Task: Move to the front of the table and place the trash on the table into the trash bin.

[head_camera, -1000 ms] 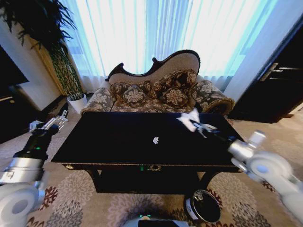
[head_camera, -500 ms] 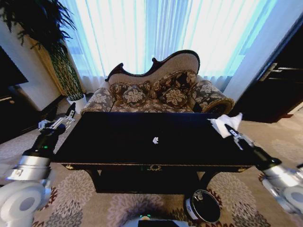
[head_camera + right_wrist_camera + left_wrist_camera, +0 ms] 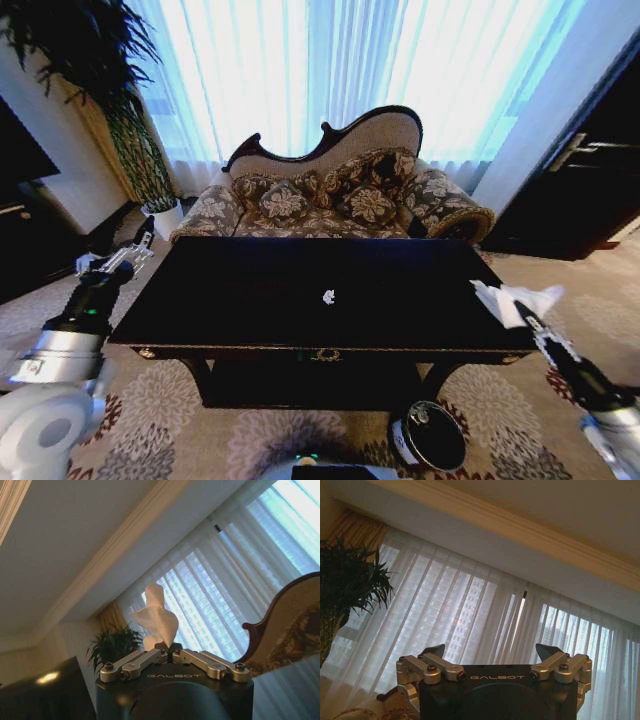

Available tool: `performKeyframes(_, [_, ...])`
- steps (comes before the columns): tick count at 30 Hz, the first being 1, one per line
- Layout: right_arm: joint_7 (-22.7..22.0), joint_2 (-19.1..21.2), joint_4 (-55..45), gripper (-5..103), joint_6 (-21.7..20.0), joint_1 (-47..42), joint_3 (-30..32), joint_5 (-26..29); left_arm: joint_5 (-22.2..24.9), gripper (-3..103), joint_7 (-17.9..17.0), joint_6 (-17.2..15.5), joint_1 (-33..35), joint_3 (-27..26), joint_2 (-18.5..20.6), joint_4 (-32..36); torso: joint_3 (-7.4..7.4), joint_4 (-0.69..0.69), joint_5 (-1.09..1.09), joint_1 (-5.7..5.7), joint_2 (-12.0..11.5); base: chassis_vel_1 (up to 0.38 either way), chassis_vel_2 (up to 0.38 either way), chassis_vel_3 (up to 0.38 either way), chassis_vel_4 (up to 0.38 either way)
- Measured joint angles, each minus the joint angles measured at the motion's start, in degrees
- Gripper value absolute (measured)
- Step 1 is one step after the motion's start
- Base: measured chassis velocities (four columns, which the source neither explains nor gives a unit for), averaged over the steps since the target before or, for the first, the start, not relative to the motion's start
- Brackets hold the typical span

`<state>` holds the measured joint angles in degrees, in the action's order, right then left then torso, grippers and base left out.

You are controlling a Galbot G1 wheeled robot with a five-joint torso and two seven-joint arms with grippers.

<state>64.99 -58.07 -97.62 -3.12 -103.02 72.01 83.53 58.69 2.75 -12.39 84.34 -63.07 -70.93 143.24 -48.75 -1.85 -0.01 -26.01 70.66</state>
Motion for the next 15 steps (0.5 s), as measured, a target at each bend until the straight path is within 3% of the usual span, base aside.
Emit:
performKeyframes(6, [9.27,-2.21,9.28,0,-2.70,0.79,0.31,-1.81,-0.34,100,0.00,0.00,-0.38,0.63,0.40,0.00,0.00,-0.02,0.01,0.00,0.00,0.000,0.000,0.000,0.000])
performKeyframes(15, [14.67,-3.79,16.49,0,-3.78,3.08,-2.37,-4.98,-0.56,100,0.01,0.00,-0.39,0.59,0.40,0.00,0.00,-0.01,-0.01,0.00,0.00,0.000,0.000,0.000,0.000])
